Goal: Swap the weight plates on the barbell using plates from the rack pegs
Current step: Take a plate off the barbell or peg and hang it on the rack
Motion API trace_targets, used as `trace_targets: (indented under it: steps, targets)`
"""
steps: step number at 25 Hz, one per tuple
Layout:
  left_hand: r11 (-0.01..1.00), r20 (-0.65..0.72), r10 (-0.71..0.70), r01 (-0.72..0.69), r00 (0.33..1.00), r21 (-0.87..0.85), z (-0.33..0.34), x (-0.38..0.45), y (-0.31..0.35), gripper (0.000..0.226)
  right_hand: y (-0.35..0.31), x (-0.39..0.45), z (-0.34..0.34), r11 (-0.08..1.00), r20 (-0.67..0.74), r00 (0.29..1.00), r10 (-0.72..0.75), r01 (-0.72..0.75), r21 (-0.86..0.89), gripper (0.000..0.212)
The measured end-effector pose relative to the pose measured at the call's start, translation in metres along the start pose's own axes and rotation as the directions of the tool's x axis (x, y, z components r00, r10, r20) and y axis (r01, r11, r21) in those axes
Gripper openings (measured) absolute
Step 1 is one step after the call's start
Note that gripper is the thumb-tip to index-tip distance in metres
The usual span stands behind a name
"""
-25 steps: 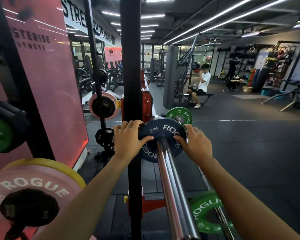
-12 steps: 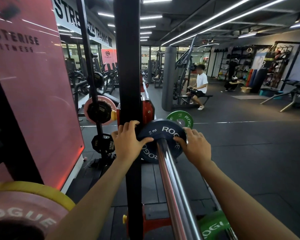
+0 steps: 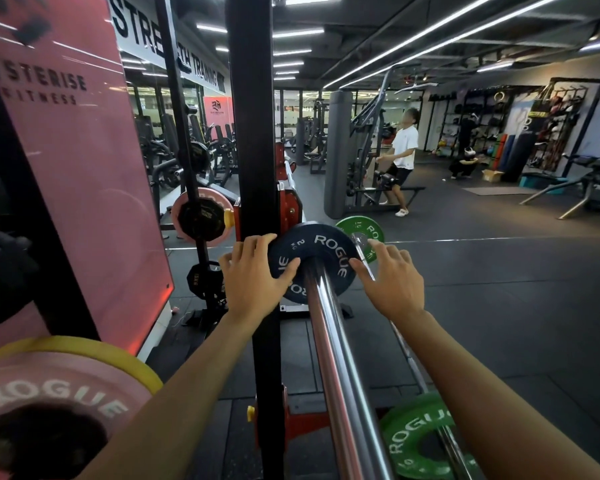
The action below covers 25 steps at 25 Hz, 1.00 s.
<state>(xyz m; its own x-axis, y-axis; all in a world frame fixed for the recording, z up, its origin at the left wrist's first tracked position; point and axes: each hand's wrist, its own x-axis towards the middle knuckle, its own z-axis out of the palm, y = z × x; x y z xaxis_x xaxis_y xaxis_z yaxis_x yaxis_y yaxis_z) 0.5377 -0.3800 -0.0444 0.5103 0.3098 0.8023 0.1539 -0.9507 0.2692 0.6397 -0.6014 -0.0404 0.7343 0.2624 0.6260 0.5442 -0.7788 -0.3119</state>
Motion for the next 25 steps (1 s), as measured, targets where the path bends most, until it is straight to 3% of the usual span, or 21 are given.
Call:
trace_targets:
  steps: [4, 10, 16, 25]
  targets:
    - [0.998, 0.062, -0.005, 0.001, 0.998, 0.059, -0.049, -0.021, 0.023, 0.063, -0.009, -0.027, -0.037, 0.997, -0.012, 0.997, -0.074, 0.074, -0.010, 0.057]
    - [0.998, 0.044, -0.025, 0.022, 0.999, 0.058, -0.134, -0.083, 0.069, 0.065, -0.015, -0.103, -0.097, 0.991, -0.001, 0.992, -0.128, 0.128, 0.040, 0.057]
    - [0.992, 0.156, -0.045, 0.026, 0.987, 0.124, -0.198, -0.156, 0.104, 0.071, -0.016, -0.189, -0.150, 0.988, -0.003, 0.991, -0.133, 0.133, 0.078, 0.058]
    - [0.991, 0.127, 0.015, -0.031, 0.992, 0.127, -0.283, -0.202, 0.111, 0.065, -0.061, -0.267, -0.227, 0.988, -0.081, 0.988, -0.135, 0.141, 0.067, 0.059]
